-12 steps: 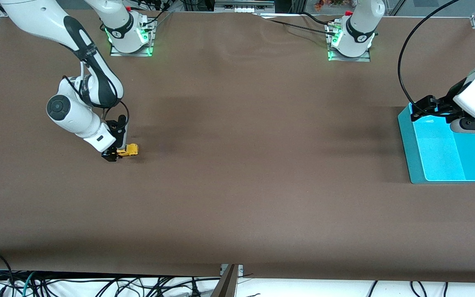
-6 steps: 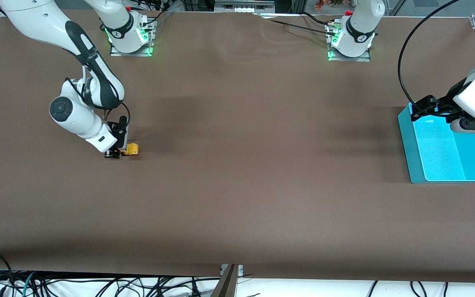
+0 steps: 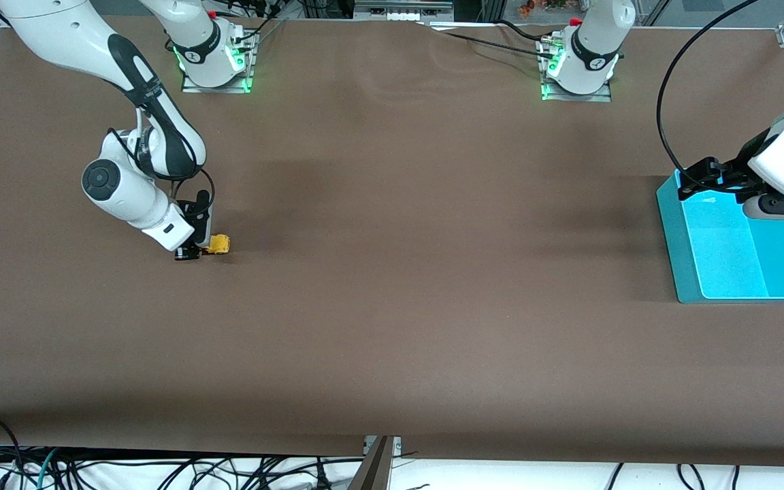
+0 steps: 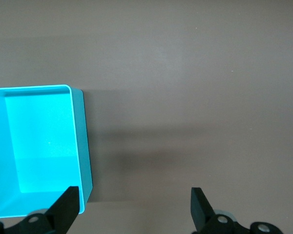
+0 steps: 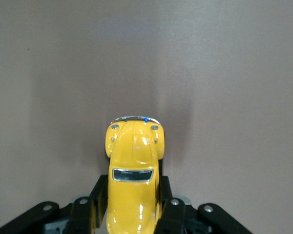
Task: Wind and store yellow beetle car
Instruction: 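Drag the yellow car backward along the table with the right gripper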
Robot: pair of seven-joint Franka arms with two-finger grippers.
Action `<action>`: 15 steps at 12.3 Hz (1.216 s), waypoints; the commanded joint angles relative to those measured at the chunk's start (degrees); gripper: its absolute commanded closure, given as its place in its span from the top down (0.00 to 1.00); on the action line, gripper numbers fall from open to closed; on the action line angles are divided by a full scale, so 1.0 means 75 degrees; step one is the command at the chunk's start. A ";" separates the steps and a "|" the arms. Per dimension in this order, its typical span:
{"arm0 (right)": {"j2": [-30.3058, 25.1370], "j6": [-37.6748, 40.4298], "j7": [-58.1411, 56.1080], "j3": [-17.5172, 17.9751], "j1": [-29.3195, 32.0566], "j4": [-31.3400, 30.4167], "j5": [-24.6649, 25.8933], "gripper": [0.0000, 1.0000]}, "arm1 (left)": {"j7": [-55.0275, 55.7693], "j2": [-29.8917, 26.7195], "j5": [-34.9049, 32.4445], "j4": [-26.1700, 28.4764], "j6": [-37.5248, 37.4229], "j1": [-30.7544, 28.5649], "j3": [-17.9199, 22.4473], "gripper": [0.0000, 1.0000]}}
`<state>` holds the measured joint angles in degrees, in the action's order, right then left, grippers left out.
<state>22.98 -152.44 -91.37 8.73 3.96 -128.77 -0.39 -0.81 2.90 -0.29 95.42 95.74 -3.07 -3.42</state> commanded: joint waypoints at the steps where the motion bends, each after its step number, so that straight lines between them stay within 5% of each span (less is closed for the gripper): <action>1: 0.0135 -0.0263 -0.0717 0.0125 0.0385 -0.0022 0.0064 0.14 | -0.0185 0.0105 0.0155 -0.0230 -0.0155 -0.0059 -0.0013 1.00; 15: 0.0768 -0.0557 -0.3216 0.0042 0.2565 0.0072 0.0005 0.16 | -0.0185 0.0105 0.0155 -0.0230 -0.0155 -0.0059 -0.0013 1.00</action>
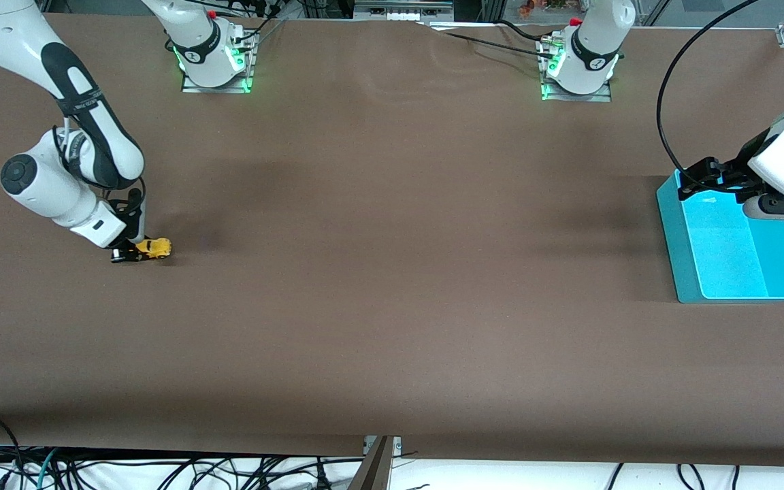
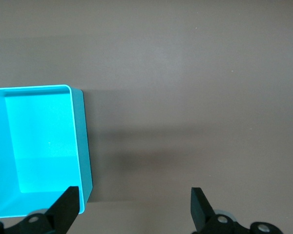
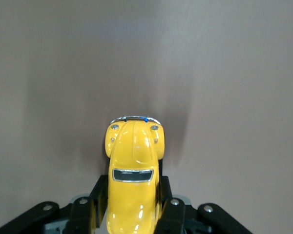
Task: Wind and store yellow beetle car
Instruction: 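Drag the yellow car backward along the table with the right gripper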
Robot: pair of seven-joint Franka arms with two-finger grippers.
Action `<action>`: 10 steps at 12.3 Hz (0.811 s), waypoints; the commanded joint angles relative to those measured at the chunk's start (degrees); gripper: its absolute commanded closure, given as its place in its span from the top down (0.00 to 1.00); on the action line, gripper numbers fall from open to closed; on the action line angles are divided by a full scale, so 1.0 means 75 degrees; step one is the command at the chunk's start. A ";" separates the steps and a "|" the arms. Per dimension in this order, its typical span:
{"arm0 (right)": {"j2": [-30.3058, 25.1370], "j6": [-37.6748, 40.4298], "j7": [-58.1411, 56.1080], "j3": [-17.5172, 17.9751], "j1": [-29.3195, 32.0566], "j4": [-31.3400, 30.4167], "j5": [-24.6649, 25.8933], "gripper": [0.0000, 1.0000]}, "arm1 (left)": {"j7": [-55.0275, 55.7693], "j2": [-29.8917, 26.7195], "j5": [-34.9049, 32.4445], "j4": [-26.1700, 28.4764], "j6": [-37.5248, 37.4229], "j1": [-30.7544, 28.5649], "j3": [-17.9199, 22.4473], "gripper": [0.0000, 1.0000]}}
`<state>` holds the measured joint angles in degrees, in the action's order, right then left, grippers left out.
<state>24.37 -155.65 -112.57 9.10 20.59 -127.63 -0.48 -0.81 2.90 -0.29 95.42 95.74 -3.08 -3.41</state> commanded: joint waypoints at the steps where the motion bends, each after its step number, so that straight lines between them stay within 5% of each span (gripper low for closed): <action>1: 0.0571 -0.0117 -0.0401 -0.0006 0.0349 -0.0034 -0.0006 0.16 | -0.0185 0.0105 0.0155 -0.0230 -0.0155 -0.0059 -0.0014 1.00; 4: 0.0524 -0.0047 -0.0261 0.0029 0.0337 0.0141 -0.0041 0.29 | -0.0185 0.0105 0.0155 -0.0230 -0.0155 -0.0059 -0.0014 1.00; 9: 0.0255 0.0819 0.0150 0.0450 0.0279 0.0727 -0.0041 0.67 | -0.0185 0.0105 0.0155 -0.0230 -0.0155 -0.0059 -0.0014 1.00; 10: 0.0208 0.0925 0.0243 0.0532 0.0279 0.0809 -0.0041 0.81 | -0.0185 0.0105 0.0155 -0.0230 -0.0155 -0.0059 -0.0014 1.00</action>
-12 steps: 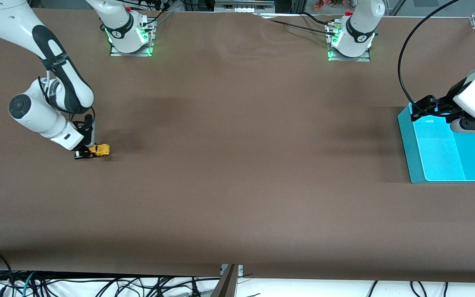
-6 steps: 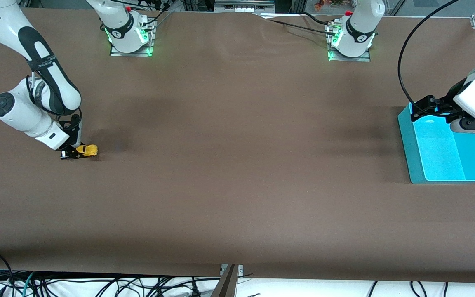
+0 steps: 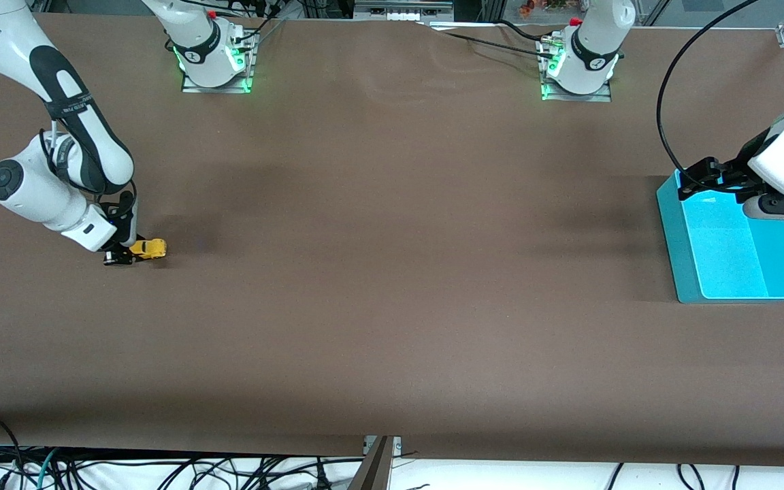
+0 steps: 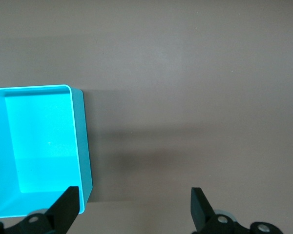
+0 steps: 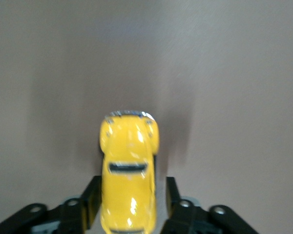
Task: Wind and store yellow beetle car
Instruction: 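Release the car and withdraw the right gripper to rest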
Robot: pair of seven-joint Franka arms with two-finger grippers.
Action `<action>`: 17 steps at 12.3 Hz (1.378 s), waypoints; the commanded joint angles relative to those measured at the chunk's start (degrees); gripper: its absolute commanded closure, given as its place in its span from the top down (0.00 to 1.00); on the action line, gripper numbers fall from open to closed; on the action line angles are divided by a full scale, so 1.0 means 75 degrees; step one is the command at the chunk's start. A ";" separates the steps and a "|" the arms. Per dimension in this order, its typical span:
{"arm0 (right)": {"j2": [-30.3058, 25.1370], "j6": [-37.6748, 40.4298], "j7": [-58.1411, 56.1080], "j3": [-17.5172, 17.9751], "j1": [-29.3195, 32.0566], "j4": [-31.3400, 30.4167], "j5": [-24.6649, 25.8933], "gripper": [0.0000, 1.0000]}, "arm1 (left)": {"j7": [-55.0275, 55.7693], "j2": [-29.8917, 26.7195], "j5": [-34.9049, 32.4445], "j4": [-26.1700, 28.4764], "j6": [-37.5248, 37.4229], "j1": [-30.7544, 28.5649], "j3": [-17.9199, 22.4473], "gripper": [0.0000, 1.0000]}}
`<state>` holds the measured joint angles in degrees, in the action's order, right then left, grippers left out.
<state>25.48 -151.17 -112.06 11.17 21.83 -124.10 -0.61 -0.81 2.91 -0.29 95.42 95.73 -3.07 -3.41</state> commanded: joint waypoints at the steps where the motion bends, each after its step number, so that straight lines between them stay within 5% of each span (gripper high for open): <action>1: 0.0014 0.0514 0.0281 0.0373 0.0112 0.0491 -0.0013 0.99 | -0.0185 0.0105 0.0155 -0.0230 -0.0155 -0.0059 -0.0013 1.00; 10: -0.1519 0.3631 0.1160 0.0867 0.0065 0.1980 -0.0001 1.00 | -0.0185 0.0105 0.0155 -0.0230 -0.0155 -0.0059 -0.0013 1.00; 14: -0.2715 0.4931 0.3276 0.0785 0.0065 0.2202 0.0093 1.00 | -0.0185 0.0105 0.0155 -0.0230 -0.0155 -0.0059 -0.0013 1.00; 17: -0.2764 0.5962 0.4251 0.0796 0.0054 0.2858 0.0105 1.00 | -0.0185 0.0105 0.0167 -0.0230 -0.0155 -0.0059 -0.0013 1.00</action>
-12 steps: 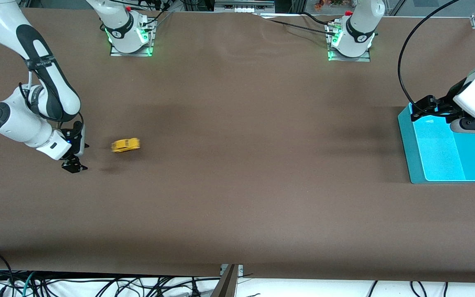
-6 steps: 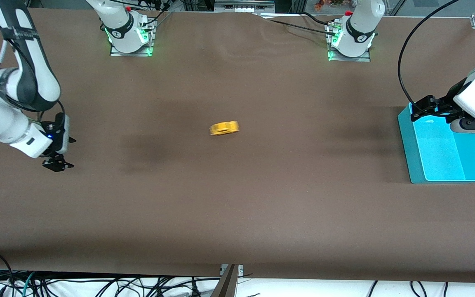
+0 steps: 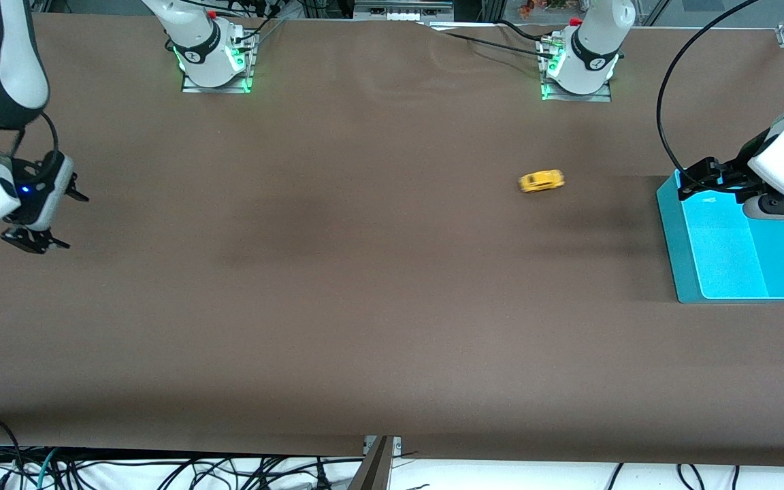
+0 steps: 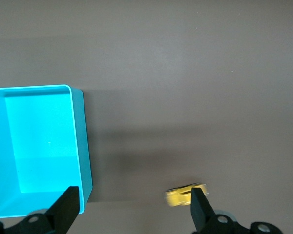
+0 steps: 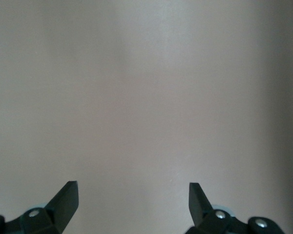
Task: Wind and store yellow beetle car
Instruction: 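Release the car and withdraw the right gripper to rest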
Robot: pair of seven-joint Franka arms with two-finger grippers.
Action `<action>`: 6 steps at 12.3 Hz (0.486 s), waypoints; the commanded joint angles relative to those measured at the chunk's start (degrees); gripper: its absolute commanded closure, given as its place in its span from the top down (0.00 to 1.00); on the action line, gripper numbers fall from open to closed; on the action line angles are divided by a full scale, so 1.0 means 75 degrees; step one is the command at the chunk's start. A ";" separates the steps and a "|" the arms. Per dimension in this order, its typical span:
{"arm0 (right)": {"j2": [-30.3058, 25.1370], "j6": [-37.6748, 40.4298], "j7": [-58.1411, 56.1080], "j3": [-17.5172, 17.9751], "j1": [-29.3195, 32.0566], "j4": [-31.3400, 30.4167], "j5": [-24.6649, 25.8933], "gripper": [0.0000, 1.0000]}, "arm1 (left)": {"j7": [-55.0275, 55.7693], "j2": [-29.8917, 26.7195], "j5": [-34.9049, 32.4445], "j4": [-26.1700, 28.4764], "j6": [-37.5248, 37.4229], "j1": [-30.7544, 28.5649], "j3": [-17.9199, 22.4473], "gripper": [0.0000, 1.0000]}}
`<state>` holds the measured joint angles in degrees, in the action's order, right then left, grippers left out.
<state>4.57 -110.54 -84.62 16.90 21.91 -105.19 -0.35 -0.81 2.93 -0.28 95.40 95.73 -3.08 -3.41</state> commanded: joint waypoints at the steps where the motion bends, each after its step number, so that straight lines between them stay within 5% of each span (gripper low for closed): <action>1: 0.0024 0.0767 0.0990 0.0031 0.0031 0.0512 0.0094 1.00 | -0.0185 0.0102 0.0155 -0.0228 -0.0155 -0.0059 -0.0014 1.00; 6: -0.0398 0.1156 0.2376 0.0008 -0.0261 0.0596 0.0082 1.00 | -0.0185 0.0102 0.0155 -0.0228 -0.0155 -0.0059 -0.0014 1.00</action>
<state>2.88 -103.69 -69.17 17.11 21.04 -101.20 -0.30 -0.81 2.93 -0.28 95.40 95.73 -3.08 -3.41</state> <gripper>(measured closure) 0.000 0.000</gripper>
